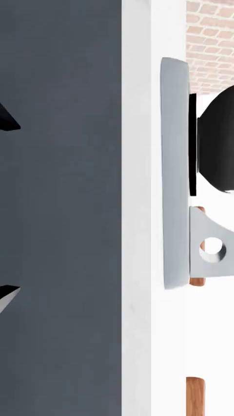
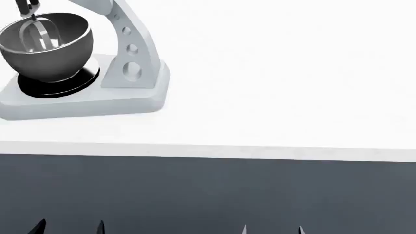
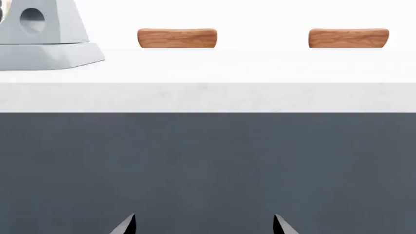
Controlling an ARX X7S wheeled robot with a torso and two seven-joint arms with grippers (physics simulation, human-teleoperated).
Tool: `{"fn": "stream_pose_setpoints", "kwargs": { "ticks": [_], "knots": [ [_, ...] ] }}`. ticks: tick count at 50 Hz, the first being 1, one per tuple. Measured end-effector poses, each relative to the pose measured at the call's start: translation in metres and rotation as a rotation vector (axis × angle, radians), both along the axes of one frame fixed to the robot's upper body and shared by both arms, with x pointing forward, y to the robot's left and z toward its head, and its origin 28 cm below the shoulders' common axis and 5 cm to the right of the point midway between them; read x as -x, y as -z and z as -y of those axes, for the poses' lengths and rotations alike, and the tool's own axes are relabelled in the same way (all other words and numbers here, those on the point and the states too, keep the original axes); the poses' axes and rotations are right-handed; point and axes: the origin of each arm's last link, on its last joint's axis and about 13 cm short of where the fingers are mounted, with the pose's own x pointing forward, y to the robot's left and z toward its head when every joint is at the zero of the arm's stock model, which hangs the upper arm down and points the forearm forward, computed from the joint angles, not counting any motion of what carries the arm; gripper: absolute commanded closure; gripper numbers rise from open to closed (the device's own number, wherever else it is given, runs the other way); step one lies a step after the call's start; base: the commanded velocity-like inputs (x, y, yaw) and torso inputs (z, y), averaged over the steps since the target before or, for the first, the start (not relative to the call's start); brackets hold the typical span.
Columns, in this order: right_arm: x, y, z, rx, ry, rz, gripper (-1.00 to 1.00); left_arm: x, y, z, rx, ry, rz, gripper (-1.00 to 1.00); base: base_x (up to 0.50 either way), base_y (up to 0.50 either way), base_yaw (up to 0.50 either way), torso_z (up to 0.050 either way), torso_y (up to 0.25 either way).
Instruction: Open the stand mixer head.
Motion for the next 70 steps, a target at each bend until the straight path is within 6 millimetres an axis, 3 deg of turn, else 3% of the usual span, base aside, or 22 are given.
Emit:
{"fn": "stream_pose_setpoints", "kwargs": {
  "ticks": [39,44,57,63,70],
  "knots": [
    [0.001,-0.006,0.002,0.027,0.03,0.014,-1.0,0.0,-0.008,0.003,0.051,-0.051,-0.032,-1.0,0.0,0.0,0.0,0.0,0.0],
    [-0.002,-0.026,0.002,0.029,0.027,0.048,-1.0,-0.002,-0.029,0.001,0.057,-0.057,-0.007,-1.0,0.0,0.0,0.0,0.0,0.0],
    [-0.005,-0.1,0.005,0.03,0.011,0.187,-1.0,-0.002,-0.112,0.001,0.078,-0.047,0.147,-1.0,0.0,0.0,0.0,0.0,0.0],
    [-0.001,-0.118,0.004,0.038,0.001,0.226,-1.0,0.004,-0.133,0.002,0.078,-0.039,0.196,-1.0,0.0,0.0,0.0,0.0,0.0],
    [0.002,-0.129,0.003,0.07,0.002,0.25,-1.0,0.008,-0.144,0.003,0.079,-0.029,0.226,-1.0,0.0,0.37,0.0,0.0,0.0]
  ]
}}
